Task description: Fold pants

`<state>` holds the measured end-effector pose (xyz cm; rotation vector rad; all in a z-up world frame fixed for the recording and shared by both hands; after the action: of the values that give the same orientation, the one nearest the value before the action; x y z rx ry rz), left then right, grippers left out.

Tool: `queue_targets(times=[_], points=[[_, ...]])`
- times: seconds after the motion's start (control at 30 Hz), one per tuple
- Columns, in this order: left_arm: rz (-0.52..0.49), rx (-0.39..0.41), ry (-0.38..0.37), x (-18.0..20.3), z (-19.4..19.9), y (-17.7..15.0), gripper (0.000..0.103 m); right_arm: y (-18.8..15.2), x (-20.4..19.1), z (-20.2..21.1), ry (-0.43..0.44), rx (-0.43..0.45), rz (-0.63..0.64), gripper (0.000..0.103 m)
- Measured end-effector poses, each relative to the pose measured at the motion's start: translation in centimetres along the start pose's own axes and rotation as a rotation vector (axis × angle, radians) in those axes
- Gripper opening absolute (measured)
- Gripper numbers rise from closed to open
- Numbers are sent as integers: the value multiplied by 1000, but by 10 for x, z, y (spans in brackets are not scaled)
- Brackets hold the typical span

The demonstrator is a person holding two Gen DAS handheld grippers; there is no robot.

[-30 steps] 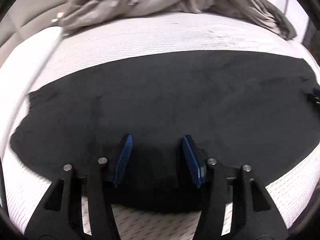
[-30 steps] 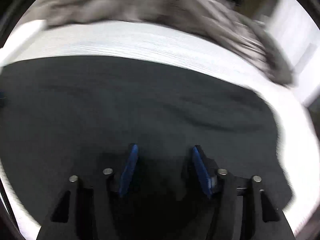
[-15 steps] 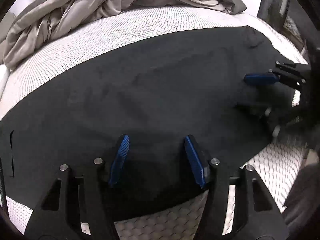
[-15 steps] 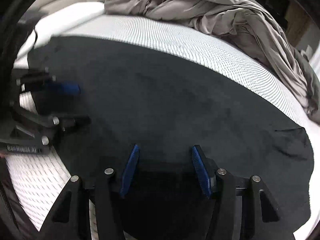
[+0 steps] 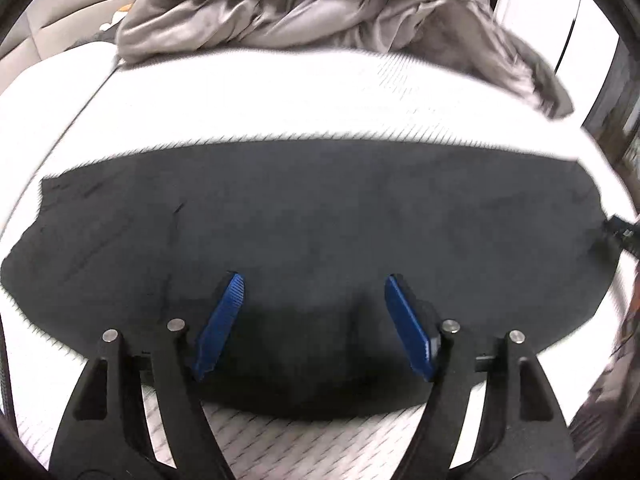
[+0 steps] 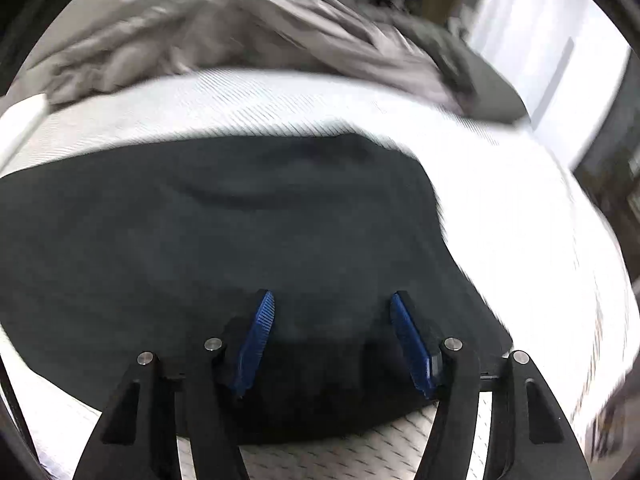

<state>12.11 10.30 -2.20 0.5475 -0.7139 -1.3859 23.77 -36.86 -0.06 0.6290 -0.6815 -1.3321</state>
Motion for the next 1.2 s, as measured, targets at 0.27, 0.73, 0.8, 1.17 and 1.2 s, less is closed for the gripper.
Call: queue_targets(times=[0.27, 0.73, 0.8, 1.17, 1.2], points=[[-123, -101, 106, 35, -70, 17, 71, 11, -144, -37, 232, -75, 261, 63], [-1, 0, 124, -10, -20, 23, 70, 19, -14, -48, -59, -63, 55, 62], [5, 16, 95, 8, -26, 33, 70, 33, -41, -49, 4, -41, 42, 62], [-37, -83, 156, 45, -117, 52, 71, 46, -71, -97, -104, -113, 132, 60], [-25, -77, 158, 40, -116, 52, 73, 41, -44, -102, -203, -133, 98, 60]])
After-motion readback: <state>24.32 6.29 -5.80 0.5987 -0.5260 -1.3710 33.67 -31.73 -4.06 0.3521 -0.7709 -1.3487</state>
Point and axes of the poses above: each gripper's, at about its wrist camera, not at the fingertips, and z roughly against the way its jaws point, x to its right, y to its top, the point moved 1 cm from there along -z, roughly the way its jaws point, and after that the axes turned 9 degrees about x, right-handed, at the moved point
